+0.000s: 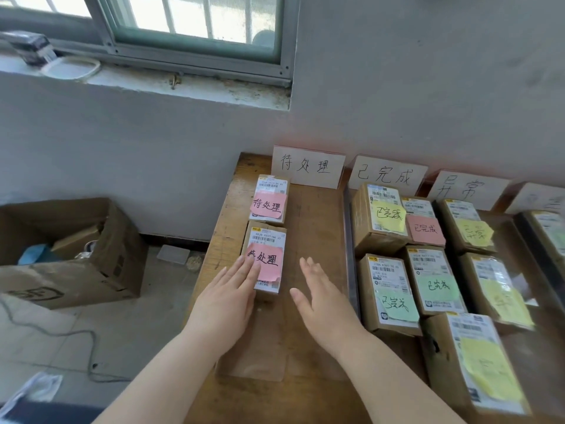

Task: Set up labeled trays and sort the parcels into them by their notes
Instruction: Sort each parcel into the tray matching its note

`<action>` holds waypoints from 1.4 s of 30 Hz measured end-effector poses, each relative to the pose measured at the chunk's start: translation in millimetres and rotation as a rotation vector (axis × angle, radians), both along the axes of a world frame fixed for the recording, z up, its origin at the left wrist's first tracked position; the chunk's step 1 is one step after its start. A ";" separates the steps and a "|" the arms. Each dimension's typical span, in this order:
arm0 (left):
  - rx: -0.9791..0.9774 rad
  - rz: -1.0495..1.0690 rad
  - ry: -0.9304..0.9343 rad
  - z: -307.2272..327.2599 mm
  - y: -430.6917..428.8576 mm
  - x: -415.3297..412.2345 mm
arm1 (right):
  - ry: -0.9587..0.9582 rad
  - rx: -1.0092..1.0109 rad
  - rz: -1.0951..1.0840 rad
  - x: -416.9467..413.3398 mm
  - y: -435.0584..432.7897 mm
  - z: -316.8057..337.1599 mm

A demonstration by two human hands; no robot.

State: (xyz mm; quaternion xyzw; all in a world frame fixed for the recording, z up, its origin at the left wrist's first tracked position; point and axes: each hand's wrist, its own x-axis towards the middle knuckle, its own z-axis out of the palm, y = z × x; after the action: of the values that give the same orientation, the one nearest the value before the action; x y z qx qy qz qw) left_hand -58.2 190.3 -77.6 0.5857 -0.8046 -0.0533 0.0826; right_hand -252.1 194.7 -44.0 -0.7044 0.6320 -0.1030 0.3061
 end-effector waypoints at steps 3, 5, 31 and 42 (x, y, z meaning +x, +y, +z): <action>-0.008 -0.038 -0.015 10.1 3.4 -23.8 | 0.139 -0.124 0.053 -23.0 17.1 21.3; 0.017 -0.056 -0.004 27.1 9.9 -50.3 | 0.190 -0.169 0.049 -41.9 31.5 30.9; -0.065 -0.376 -0.083 134.5 229.9 -382.5 | 0.180 -0.171 -0.423 -368.1 315.0 101.0; -0.013 -0.488 -0.091 115.3 208.8 -469.4 | 0.111 -0.111 -0.582 -438.8 331.0 75.6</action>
State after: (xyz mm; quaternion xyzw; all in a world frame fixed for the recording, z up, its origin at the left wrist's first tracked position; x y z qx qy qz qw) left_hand -527.5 399.1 37.7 0.3755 -0.9253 -0.0401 0.0346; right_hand -690.8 525.7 31.6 -0.5137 0.8167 -0.1820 0.1897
